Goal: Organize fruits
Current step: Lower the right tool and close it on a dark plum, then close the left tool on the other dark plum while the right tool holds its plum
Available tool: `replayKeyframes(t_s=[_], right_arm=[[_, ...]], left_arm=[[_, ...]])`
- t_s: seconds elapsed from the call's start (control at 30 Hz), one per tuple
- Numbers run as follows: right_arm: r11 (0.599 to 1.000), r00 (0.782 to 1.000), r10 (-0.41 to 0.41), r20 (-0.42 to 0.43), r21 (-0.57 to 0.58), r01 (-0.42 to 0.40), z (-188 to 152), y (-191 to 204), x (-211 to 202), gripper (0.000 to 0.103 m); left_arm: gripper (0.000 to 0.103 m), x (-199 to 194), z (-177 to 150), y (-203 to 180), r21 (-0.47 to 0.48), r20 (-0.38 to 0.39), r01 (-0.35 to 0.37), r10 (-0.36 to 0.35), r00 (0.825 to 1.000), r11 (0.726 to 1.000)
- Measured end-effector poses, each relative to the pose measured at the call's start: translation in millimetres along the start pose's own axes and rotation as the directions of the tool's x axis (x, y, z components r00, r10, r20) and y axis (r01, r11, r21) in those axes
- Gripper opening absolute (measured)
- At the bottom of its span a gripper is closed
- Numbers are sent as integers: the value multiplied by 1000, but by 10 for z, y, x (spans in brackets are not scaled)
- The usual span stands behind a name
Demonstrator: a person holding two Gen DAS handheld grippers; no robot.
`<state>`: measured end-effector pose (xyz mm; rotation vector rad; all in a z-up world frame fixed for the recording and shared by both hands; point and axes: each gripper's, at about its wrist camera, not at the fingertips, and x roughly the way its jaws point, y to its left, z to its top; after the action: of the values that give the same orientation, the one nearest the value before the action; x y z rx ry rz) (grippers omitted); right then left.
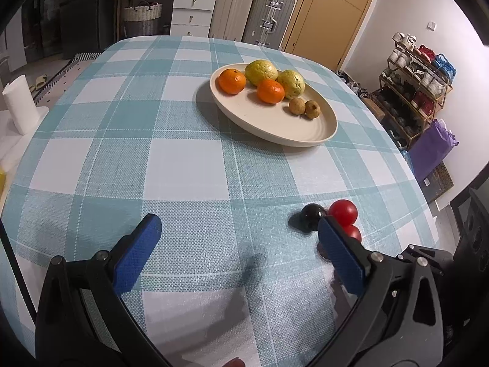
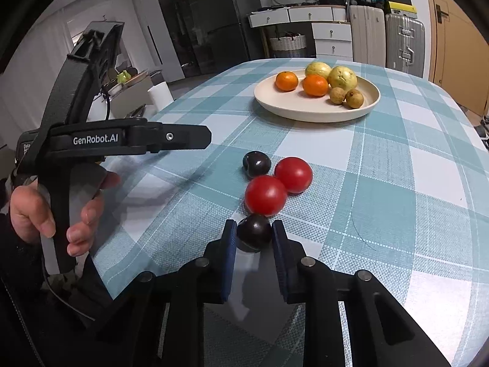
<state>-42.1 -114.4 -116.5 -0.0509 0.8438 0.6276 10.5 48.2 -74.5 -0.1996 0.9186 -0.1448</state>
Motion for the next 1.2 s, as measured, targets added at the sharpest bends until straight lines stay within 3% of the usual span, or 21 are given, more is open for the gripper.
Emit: replayKeyframes(t_s=[0.3,0.6,0.8,1.07,1.13,1.2], right_arm=[[999,999,0,36,32,-1,-11,-95,-104,23],[997,997,-12,73,70,7,-7,-223,-236,23],[996,996,-17,90,90,9,26,-315,-278,23],[996,995,-2,96,86,-6,43,-347,-327,23],[997,995,4,95,80,-12,50,-341,-321,23],[997,995,6,96,76,-14,56,-334,-316,23]], left_arm=[[102,35,23,-44,12,-8,17,-17,1000,1000],[102,202,108,-280,97,-51,35,-30,998,995],[102,381,172,-290,48,-99,85,-80,992,995],[102,405,176,-349,75,-96,101,-93,991,992],[100,409,171,-369,90,-95,99,-90,991,991],[91,417,167,-382,96,-96,95,-85,992,991]])
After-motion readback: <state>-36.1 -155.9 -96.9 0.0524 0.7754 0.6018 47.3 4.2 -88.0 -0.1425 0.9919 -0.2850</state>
